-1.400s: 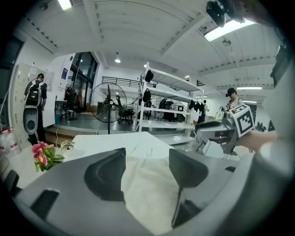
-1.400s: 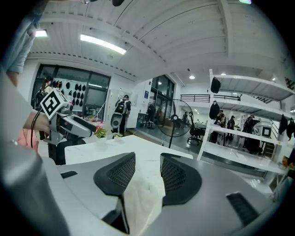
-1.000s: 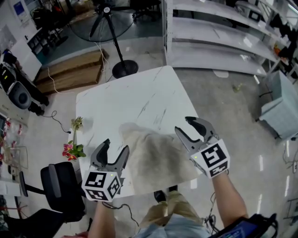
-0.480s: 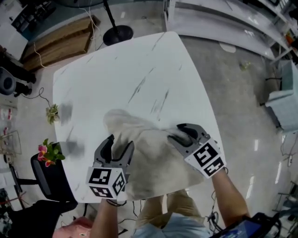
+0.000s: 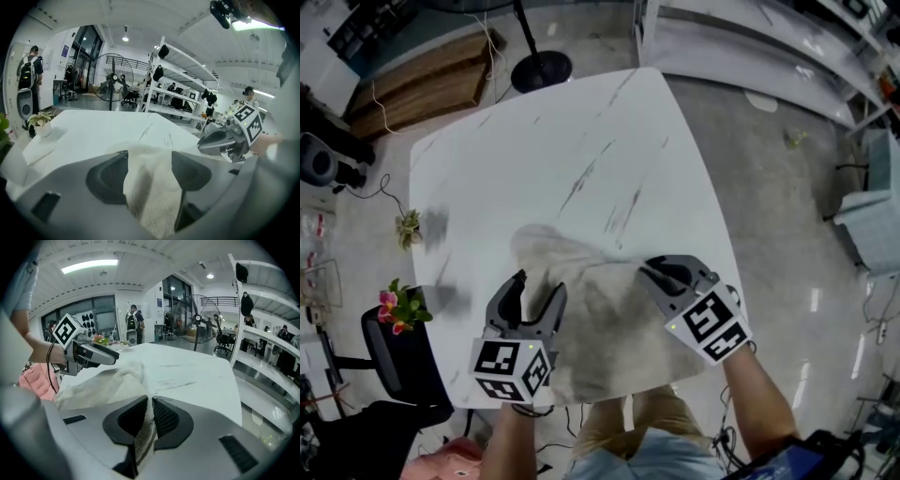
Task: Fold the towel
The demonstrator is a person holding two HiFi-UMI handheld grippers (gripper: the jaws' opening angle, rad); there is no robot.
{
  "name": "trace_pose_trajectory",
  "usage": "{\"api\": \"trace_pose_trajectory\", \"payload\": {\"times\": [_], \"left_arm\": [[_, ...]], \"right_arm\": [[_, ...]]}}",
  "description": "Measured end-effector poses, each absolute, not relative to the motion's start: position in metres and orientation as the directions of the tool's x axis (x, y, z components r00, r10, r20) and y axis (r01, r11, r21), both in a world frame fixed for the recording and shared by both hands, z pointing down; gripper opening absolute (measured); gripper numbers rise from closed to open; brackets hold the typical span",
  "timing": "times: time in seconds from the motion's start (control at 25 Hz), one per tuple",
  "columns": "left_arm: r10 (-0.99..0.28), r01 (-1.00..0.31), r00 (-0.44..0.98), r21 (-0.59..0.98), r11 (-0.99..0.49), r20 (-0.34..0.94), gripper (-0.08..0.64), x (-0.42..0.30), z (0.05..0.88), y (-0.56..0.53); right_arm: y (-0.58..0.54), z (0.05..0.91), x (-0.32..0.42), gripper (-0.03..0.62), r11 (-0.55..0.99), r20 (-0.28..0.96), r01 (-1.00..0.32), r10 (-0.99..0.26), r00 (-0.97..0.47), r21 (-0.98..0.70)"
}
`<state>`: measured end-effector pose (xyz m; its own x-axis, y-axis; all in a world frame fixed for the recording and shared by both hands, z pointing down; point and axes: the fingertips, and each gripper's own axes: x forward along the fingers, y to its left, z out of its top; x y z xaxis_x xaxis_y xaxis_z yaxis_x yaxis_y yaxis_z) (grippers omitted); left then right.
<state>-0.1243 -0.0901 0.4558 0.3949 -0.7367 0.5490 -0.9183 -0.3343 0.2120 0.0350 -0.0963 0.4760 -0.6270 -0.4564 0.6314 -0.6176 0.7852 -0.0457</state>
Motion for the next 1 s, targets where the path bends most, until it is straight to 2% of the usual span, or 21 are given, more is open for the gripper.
{"api": "trace_pose_trajectory", "payload": {"times": [0.24, 0.48, 0.76, 1.0], "left_arm": [[-0.78, -0.925, 0.38, 0.192, -0.328, 0.497, 0.293, -0.122, 0.412, -0.083], [-0.803, -0.92, 0.392, 0.169, -0.354, 0.45, 0.29, -0.124, 0.381, -0.044], [-0.803, -0.93, 0.366, 0.157, -0.331, 0.47, 0.284, -0.151, 0.393, 0.03], [-0.794, -0.94, 0.34, 0.162, -0.3, 0.503, 0.282, -0.17, 0.417, 0.063]], "right_arm": [[-0.095, 0.422, 0.022, 0.048, 0.811, 0.569, -0.584, -0.495, -0.656, 0.032], [-0.035, 0.383, -0.024, 0.049, 0.837, 0.484, -0.539, -0.513, -0.709, 0.097], [0.05, 0.444, -0.085, 0.061, 0.864, 0.553, -0.484, -0.473, -0.686, 0.139], [0.075, 0.501, -0.102, 0.071, 0.87, 0.619, -0.46, -0.461, -0.636, 0.175]]}}
